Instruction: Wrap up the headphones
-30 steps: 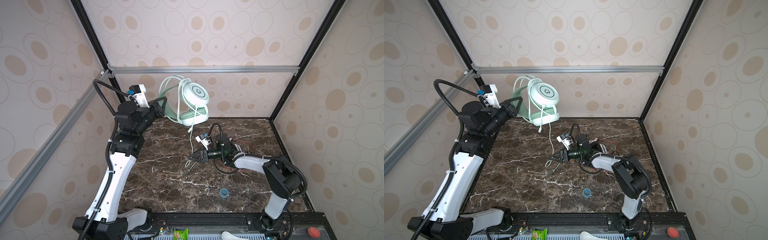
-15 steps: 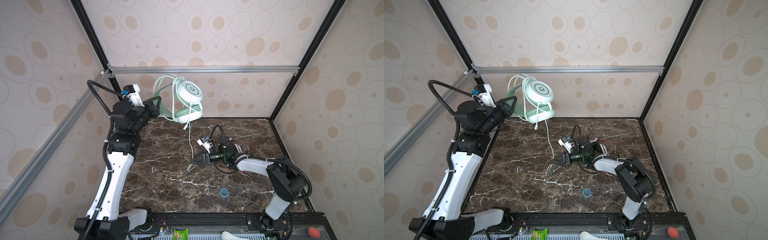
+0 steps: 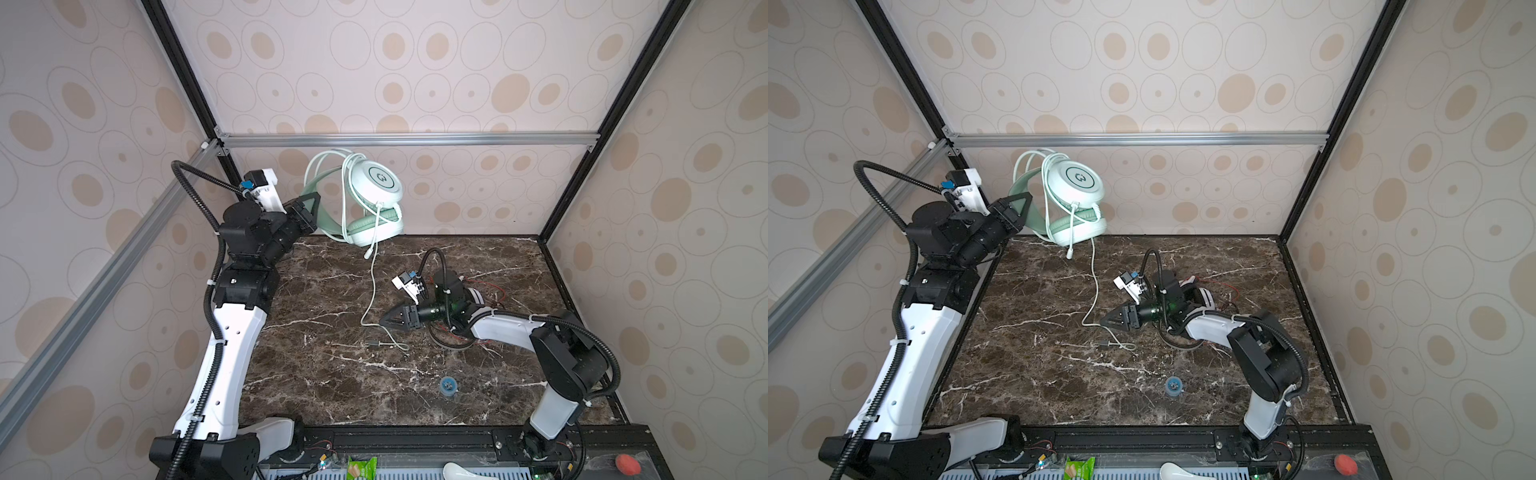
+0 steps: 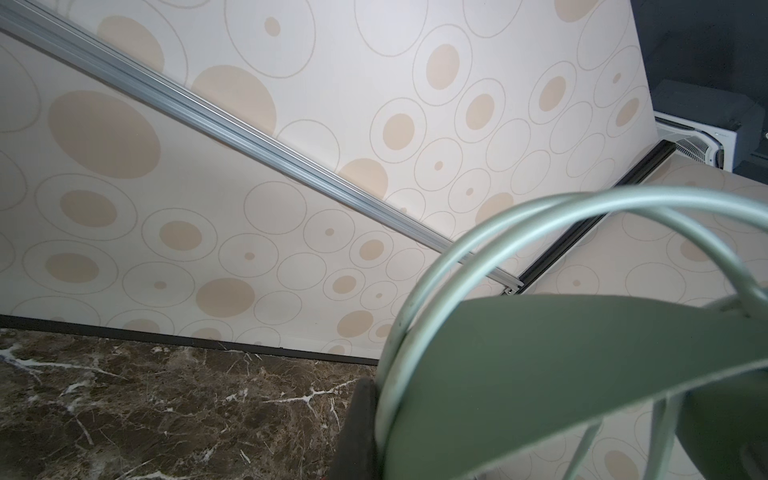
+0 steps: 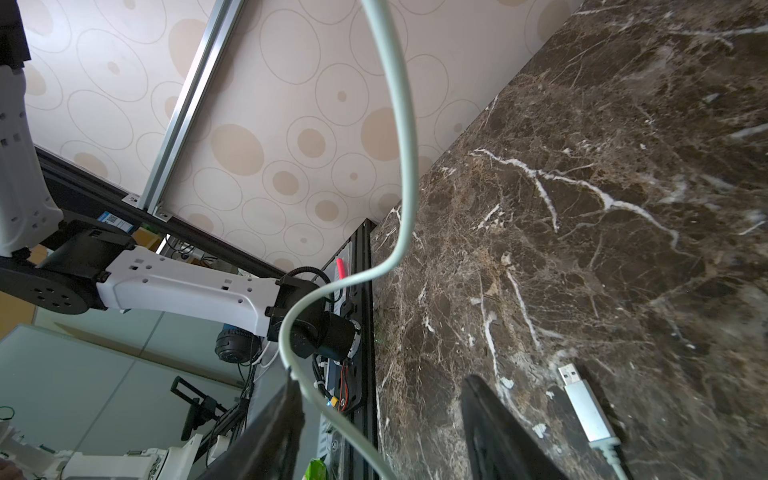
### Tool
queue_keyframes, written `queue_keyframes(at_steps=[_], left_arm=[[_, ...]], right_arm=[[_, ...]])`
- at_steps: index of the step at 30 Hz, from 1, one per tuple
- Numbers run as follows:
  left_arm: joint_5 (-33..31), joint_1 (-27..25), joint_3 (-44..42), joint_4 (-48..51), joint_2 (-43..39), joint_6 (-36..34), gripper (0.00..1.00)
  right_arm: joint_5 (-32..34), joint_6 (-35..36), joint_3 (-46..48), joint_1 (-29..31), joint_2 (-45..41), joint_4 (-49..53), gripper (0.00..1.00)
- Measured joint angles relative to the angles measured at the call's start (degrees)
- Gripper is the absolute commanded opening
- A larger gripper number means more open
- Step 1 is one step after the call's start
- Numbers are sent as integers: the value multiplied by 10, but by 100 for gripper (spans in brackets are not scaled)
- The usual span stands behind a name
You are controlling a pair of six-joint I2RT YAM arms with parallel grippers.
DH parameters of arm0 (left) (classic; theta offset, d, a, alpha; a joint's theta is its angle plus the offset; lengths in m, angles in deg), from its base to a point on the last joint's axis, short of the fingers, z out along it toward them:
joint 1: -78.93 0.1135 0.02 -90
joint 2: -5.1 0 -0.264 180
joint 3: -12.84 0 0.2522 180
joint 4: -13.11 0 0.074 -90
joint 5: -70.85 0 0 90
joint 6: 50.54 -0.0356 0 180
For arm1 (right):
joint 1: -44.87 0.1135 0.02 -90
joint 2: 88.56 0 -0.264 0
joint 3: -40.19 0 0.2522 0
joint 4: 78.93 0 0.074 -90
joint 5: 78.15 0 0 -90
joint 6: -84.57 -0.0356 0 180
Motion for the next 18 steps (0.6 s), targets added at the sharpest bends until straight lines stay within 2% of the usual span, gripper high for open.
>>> queue_keyframes(at_steps=[10, 18], left_arm=[[-1, 1, 0, 0, 0, 5, 0], [-3, 1, -16, -2, -1, 11, 0]], right_arm=[[-8, 15, -12, 15, 21, 11, 63], [22, 32, -55, 21, 73, 13, 63]])
